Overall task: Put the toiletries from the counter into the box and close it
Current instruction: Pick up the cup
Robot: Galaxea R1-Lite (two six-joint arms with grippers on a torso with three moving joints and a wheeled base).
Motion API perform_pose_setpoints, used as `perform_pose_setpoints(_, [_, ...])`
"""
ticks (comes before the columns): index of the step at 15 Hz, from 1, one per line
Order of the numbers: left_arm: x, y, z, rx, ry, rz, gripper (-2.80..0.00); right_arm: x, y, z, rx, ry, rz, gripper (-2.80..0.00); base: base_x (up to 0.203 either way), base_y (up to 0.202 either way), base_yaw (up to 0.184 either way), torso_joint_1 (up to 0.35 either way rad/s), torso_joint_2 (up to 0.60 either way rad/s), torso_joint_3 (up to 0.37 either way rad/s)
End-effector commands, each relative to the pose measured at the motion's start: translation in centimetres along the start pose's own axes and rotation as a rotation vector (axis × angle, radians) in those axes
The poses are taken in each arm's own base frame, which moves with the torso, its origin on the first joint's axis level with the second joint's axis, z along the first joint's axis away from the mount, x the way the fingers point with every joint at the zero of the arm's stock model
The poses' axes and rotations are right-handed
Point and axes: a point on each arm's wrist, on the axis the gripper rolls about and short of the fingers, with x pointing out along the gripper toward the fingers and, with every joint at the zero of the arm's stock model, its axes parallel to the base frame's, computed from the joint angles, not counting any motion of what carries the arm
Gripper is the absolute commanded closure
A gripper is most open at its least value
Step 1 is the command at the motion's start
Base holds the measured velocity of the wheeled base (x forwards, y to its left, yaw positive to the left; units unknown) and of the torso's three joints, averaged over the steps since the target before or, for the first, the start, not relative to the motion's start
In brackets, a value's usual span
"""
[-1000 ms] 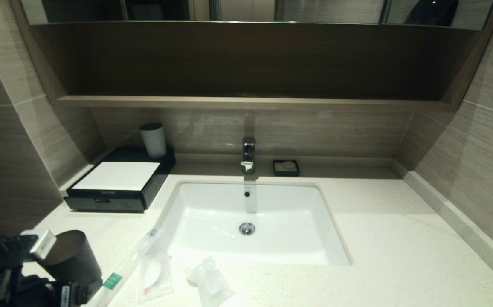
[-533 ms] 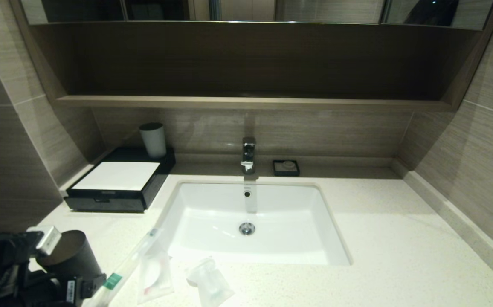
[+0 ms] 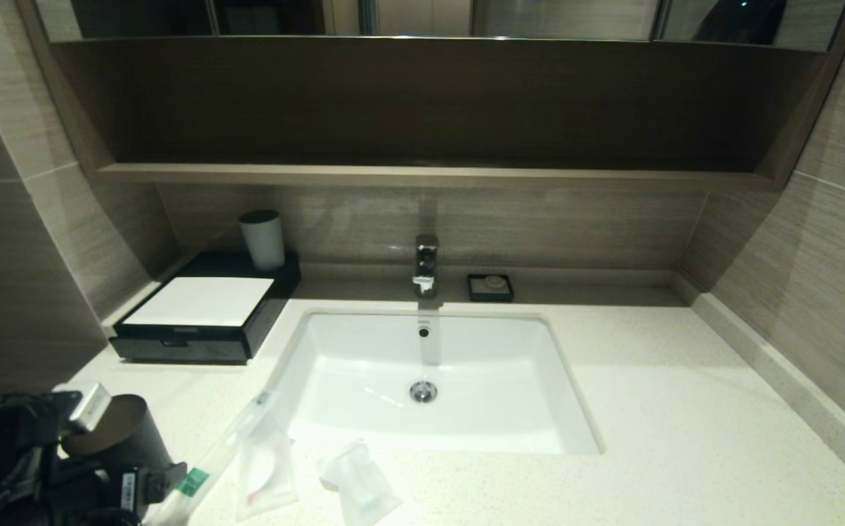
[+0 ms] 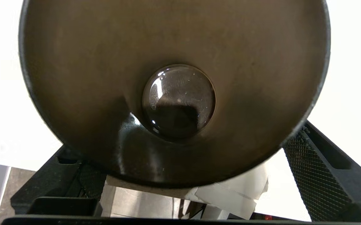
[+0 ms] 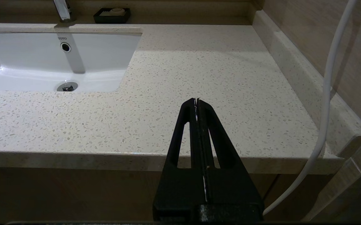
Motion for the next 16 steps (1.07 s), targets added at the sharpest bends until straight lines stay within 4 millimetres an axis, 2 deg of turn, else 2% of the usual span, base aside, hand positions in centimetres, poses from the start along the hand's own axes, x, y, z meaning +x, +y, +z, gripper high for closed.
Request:
perform_pose_setpoints(1, [0.2,0.0,0.0,-0.002,0.002,0.001,-2.80,0.0,0.0,0.0,0.000,0.001,0.000,0.00,0.000,0.000,0.000,0.000,0.00,0.000])
perform_pose_setpoints(12, [1.2,-0.1,0.3,-0.006,-0.006,0.004,-2.80,0.0,0.0,0.0,0.000,0.001,0.000,0.00,0.000,0.000,0.000,0.000,0.00,0.000])
perform_pose_setpoints(13, [1.2,-0.1,0.3,-0.007,-0.009,0.004,0.00,0.0,0.0,0.0,0.000,0.001,0.000,0.00,0.000,0.000,0.000,0.000,0.00,0.000])
perform_pose_setpoints(16, [1.2,-0.1,0.3,-0.007,-0.009,0.004,0.00,0.0,0.0,0.0,0.000,0.001,0.000,0.00,0.000,0.000,0.000,0.000,0.00,0.000])
